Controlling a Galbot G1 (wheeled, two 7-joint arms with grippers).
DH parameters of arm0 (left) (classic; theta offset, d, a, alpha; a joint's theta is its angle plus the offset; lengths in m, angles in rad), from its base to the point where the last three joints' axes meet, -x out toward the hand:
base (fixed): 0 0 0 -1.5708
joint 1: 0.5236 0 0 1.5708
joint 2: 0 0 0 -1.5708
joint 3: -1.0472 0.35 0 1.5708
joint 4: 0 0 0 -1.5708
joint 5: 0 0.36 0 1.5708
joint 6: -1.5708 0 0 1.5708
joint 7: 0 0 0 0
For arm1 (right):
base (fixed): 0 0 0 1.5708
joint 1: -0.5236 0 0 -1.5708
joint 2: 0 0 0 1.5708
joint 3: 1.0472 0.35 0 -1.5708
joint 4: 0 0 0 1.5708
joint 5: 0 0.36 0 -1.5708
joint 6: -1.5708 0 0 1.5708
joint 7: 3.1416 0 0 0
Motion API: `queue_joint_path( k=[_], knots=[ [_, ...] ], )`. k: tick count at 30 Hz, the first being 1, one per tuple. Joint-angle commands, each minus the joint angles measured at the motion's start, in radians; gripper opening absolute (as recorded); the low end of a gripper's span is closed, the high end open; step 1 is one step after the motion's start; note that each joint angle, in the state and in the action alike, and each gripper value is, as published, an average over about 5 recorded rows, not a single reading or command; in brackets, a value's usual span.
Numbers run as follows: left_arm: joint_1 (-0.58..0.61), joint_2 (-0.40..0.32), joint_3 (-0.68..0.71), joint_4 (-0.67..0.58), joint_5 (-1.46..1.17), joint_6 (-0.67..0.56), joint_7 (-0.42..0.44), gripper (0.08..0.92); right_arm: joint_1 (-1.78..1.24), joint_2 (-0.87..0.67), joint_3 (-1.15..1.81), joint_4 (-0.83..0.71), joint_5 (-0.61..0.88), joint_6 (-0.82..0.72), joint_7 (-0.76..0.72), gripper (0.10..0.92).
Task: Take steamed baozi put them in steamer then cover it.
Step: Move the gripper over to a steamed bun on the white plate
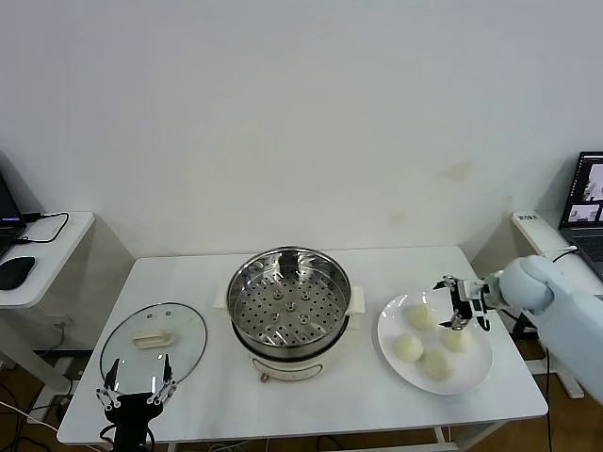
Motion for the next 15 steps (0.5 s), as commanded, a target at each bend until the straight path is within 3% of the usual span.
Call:
queue_joint_path(
  k=[1, 15],
  knots=[
    [-0.006, 0.004, -0.011, 0.004, 0.002, 0.003, -0.001, 0.823, 0.196, 0.080, -0.246, -0.160, 0.010, 0.018, -0.063, 0.823],
    [-0.007, 0.006, -0.020, 0.010, 0.003, 0.003, 0.000, 0.823, 0.170, 0.201, -0.225, -0.271, -0.049, -0.013, -0.021, 0.823]
  ],
)
